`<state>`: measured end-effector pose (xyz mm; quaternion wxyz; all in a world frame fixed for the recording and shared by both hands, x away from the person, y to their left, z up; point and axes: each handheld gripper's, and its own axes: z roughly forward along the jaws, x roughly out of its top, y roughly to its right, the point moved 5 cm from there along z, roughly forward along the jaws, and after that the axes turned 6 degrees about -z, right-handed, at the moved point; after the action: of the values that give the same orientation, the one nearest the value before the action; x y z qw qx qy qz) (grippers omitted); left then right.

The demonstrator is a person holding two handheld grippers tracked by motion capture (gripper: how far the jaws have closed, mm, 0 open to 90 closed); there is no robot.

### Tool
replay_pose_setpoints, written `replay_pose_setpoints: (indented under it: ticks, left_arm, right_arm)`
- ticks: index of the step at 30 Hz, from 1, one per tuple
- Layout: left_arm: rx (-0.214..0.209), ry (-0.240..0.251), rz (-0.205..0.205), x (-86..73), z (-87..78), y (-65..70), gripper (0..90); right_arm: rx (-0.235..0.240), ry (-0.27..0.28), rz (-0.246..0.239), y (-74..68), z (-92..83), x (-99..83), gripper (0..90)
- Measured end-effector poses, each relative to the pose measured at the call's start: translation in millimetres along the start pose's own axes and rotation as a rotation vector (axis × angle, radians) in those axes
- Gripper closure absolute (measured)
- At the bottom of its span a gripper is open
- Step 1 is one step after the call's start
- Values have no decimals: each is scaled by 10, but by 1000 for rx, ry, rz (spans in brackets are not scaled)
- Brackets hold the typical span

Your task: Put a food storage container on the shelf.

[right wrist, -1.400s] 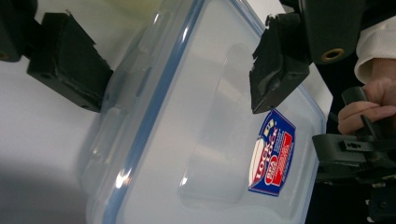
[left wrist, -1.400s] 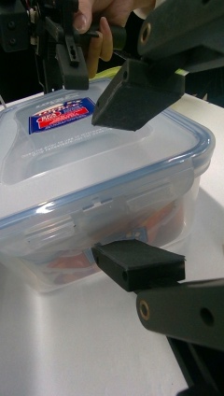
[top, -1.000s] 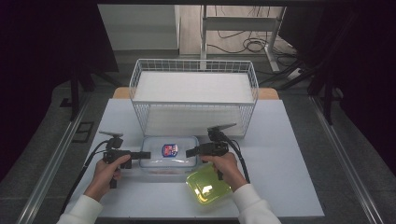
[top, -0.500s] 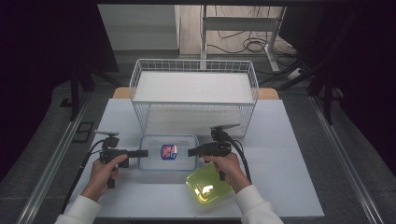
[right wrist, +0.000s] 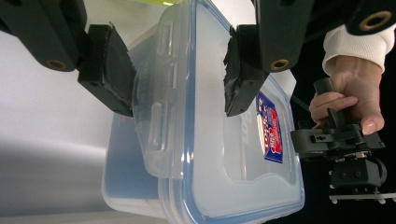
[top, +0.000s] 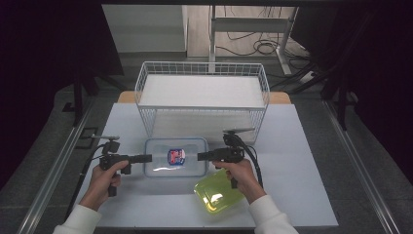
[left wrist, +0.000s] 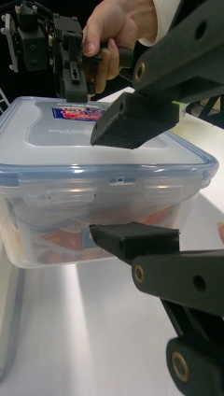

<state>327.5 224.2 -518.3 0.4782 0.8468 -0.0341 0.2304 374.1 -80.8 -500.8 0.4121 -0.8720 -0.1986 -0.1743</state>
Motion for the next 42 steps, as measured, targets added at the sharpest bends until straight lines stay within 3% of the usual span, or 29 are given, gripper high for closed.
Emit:
replay_pose_setpoints:
  ticks: [6, 11, 16, 21, 23, 28, 33, 42]
  left_arm:
    - [-5, 16, 42, 24, -51, 177, 522]
    - [-17, 39, 90, 63, -121, 410, 520]
    - [-25, 51, 114, 102, -170, 552, 521]
    - [-22, 75, 158, 181, -249, 770, 522]
    - [-21, 81, 162, 196, -260, 799, 522]
    - [-13, 104, 207, 325, -305, 1027, 522]
    - [-16, 116, 233, 410, -337, 1157, 522]
    - [-21, 160, 313, 727, -451, 1538, 523]
  right_arm:
    - [-9, 26, -36, -95, -126, 9, 460]
    - [-34, 74, -106, -296, -361, 61, 460]
    - [-53, 98, -158, -454, -541, 116, 461]
    - [-60, 119, -197, -570, -684, 177, 460]
    - [-59, 131, -208, -610, -734, 206, 459]
    - [-88, 154, -259, -725, -886, 310, 446]
    - [-93, 171, -286, -794, -1000, 384, 447]
    - [-109, 239, -360, -1016, -1317, 657, 447]
